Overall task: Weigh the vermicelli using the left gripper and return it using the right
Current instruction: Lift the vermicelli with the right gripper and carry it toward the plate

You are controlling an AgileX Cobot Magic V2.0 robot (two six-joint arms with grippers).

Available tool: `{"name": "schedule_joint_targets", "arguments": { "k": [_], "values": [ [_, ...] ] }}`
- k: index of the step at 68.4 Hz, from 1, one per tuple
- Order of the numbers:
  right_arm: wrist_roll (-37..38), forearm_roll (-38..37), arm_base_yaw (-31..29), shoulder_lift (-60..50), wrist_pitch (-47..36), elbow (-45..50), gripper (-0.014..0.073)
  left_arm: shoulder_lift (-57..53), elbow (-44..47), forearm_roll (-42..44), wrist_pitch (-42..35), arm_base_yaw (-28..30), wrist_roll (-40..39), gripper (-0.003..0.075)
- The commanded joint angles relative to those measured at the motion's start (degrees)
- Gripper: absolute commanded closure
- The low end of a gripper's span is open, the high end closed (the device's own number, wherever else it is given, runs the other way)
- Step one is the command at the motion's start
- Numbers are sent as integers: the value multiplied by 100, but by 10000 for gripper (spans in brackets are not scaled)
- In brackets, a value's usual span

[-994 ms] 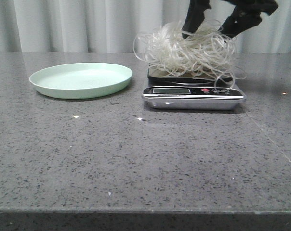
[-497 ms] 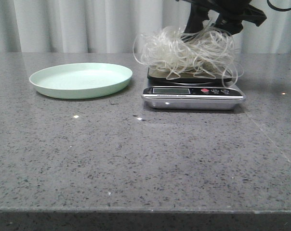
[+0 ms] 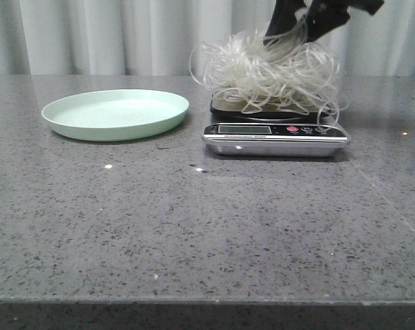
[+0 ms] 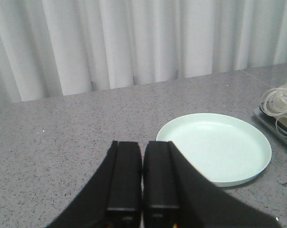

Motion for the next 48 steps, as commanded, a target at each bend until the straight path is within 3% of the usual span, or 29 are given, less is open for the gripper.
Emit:
{"name": "schedule_joint_targets", "arguments": {
  "k": [1,19,48],
  "values": [
    [-60,58,-1,-489,-175,-555,443,18,-161,-48,-414,17,-19,584],
    [-60,594,197,-517,-73,-1500,443,18,-161,-48,-414,17,-19,584],
    [-60,636,1577,294,-1501,-1852,443,18,-161,-85,-425,17,-19,584]
  ]
}}
